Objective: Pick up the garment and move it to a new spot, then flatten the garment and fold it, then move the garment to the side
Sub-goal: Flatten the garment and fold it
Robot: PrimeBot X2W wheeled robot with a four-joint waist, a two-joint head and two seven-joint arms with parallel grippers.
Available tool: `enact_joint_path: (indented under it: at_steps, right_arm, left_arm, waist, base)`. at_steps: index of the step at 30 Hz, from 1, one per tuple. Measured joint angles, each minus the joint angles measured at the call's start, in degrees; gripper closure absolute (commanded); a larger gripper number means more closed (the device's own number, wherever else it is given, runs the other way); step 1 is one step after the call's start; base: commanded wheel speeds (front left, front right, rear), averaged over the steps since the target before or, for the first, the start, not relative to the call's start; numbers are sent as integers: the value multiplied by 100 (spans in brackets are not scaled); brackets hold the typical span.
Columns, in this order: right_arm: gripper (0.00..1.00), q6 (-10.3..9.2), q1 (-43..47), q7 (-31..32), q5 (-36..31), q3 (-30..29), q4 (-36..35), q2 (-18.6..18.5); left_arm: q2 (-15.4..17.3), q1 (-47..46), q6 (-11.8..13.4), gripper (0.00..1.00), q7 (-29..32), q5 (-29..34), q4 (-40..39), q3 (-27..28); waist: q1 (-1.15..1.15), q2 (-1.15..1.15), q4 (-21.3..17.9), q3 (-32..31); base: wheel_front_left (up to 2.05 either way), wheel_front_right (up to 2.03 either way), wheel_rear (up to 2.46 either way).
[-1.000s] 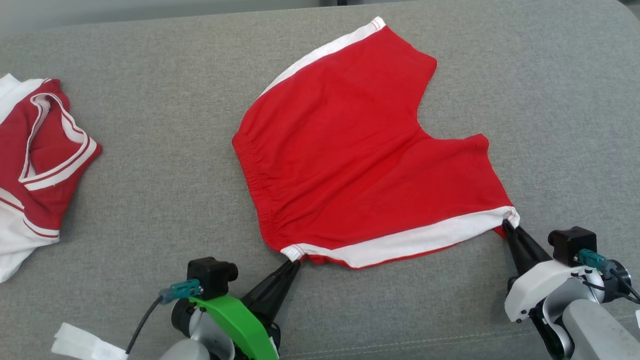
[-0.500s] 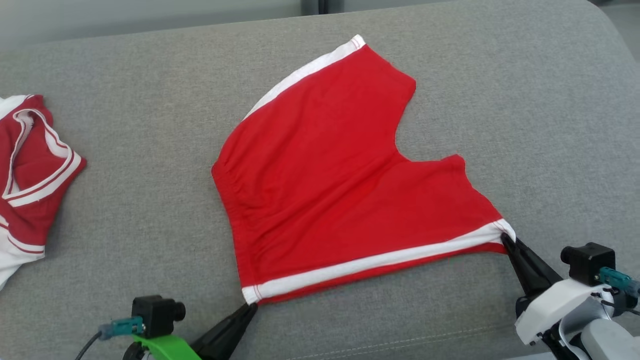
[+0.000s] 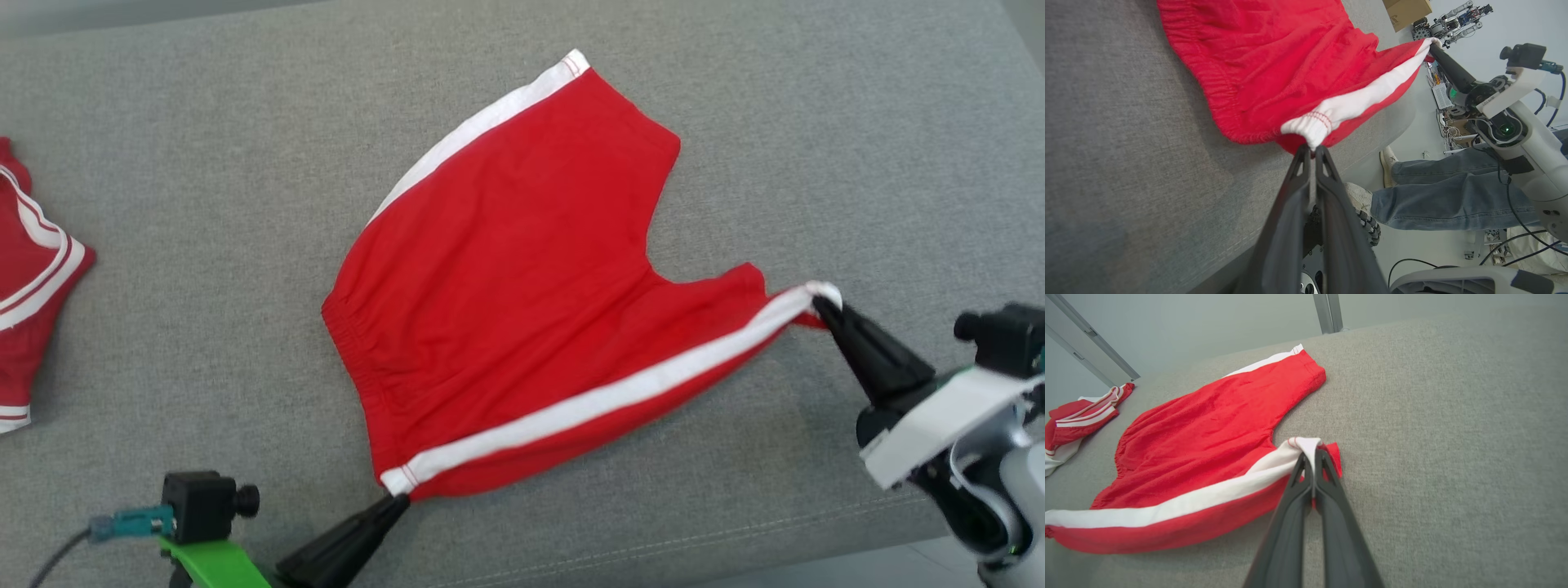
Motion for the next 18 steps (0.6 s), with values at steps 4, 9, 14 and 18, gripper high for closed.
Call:
enact_joint_path:
  at_steps: [4,9,14,18]
  right_arm:
    - [100,0,-850,666,260,-40,-197,-257]
    - [100,0,-1868,1443,671,-156,-207,-347]
    - [100,-29,-2618,1956,860,-271,-90,-323]
    - [100,-114,-3076,2205,880,-276,67,-300]
  left_arm:
    - [192,-470,0,100,324,-338,-339,269]
    - [257,-1125,19,100,765,-881,-546,579]
    - [299,-1736,159,100,1189,-1074,-448,617]
    - [209,-2220,207,100,1376,-1167,-350,641]
  waist:
    - [0,0,95,245]
    - [0,0,313,557]
    - [0,0,597,877]
    - [0,0,827,1155]
  base:
    - [0,0,0]
    - [0,0,0]
    - [0,0,0]
    - [0,0,0]
